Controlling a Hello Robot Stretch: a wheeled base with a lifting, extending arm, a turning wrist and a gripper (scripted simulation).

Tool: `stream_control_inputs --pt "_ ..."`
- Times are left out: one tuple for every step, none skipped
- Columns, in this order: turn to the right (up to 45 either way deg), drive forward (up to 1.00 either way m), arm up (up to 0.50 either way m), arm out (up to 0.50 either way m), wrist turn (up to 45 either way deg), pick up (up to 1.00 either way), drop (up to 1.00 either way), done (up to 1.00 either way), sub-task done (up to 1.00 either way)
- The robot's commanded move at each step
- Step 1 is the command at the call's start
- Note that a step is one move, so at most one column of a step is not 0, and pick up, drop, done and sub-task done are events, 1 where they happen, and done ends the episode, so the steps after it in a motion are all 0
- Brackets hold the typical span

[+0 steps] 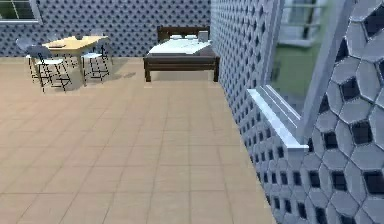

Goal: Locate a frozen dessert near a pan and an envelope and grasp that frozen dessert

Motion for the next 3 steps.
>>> stream_control_inputs --pt "-45.0 0.0 0.0 0.0 0.0 0.0 0.0 0.0 0.0" --pt "-12.0 0.0 0.0 0.0 0.0 0.0 0.0 0.0 0.0" --pt "0.0 0.45 0.0 0.0 0.0 0.0 0.0 0.0 0.0"
